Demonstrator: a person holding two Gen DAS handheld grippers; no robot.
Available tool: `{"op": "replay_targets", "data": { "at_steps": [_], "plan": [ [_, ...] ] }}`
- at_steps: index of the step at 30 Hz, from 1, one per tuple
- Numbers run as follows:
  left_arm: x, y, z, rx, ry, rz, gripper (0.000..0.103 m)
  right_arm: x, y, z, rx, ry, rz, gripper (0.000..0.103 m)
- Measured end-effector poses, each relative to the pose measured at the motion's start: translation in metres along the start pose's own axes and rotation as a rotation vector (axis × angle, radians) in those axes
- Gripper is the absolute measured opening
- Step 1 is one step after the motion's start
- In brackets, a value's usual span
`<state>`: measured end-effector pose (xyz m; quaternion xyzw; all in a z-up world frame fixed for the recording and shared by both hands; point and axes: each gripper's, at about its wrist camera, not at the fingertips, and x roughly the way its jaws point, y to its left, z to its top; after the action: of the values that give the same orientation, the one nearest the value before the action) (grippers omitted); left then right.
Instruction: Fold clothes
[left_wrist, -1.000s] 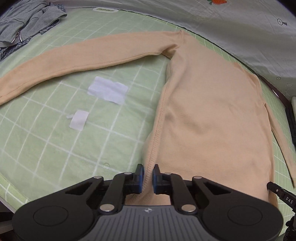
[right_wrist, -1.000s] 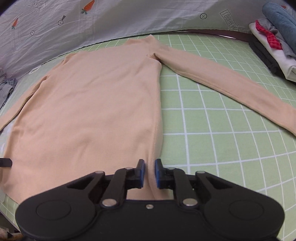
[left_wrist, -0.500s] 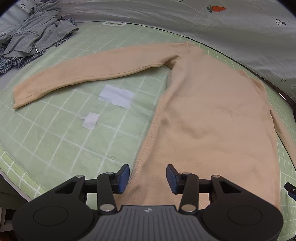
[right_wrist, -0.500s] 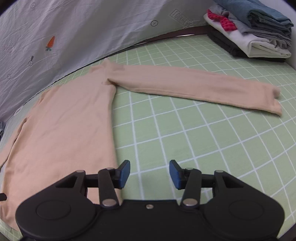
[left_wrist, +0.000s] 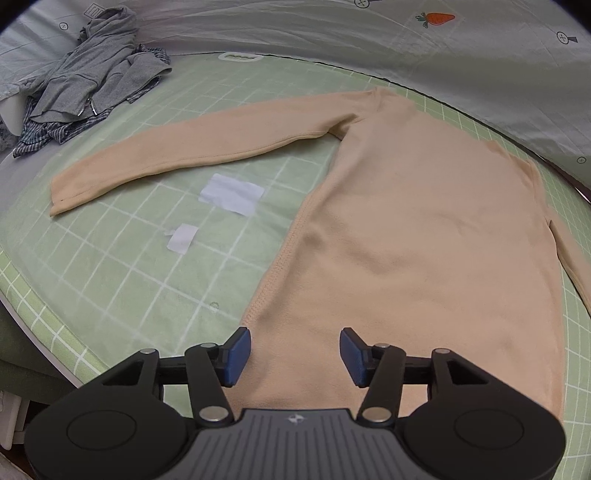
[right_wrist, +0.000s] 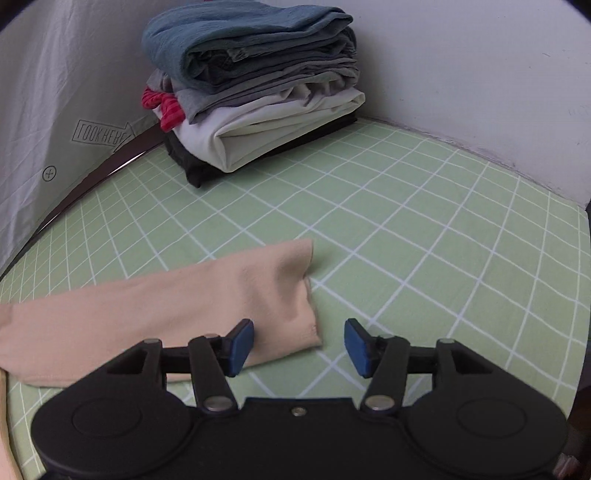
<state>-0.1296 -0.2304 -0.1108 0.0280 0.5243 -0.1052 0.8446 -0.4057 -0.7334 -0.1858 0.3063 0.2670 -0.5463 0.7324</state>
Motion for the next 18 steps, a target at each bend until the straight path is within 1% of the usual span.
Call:
{"op": "replay_targets", "data": {
  "at_steps": [1,3,5,7,10,11,13,16,18],
  "plan": [
    [0.001,-0.003,0.001,0.005,0.001,0.001,0.055,0.002,-0.002,0.002,-0.002,-0.002,0.008,0.054],
    [0.002,-0.012,0.002,0.026,0.001,0.0,0.055,0.004,-0.003,0.004,-0.037,-0.008,0.004,0.042],
    [0.003,-0.021,0.003,0.052,-0.001,-0.003,0.055,0.004,-0.003,0.004,-0.087,-0.008,0.011,0.011],
    [0.004,-0.029,0.004,0.073,-0.003,-0.006,0.055,0.002,-0.001,0.002,-0.136,-0.013,-0.001,0.001],
    [0.006,-0.036,0.005,0.088,-0.006,-0.012,0.055,0.0,-0.003,-0.002,-0.173,-0.031,-0.082,0.0],
    [0.006,-0.036,0.006,0.087,-0.005,-0.012,0.055,0.0,-0.006,-0.003,-0.172,-0.031,-0.09,0.0],
    [0.008,-0.036,0.007,0.082,-0.001,-0.01,0.055,-0.001,-0.009,-0.002,-0.166,-0.029,-0.081,0.0],
    [0.009,-0.032,0.01,0.061,0.005,-0.008,0.056,-0.004,-0.008,0.0,-0.158,-0.022,-0.061,0.004],
    [0.008,-0.028,0.011,0.054,0.005,-0.004,0.056,-0.008,-0.003,-0.001,-0.154,-0.024,-0.044,0.016]
  ]
}}
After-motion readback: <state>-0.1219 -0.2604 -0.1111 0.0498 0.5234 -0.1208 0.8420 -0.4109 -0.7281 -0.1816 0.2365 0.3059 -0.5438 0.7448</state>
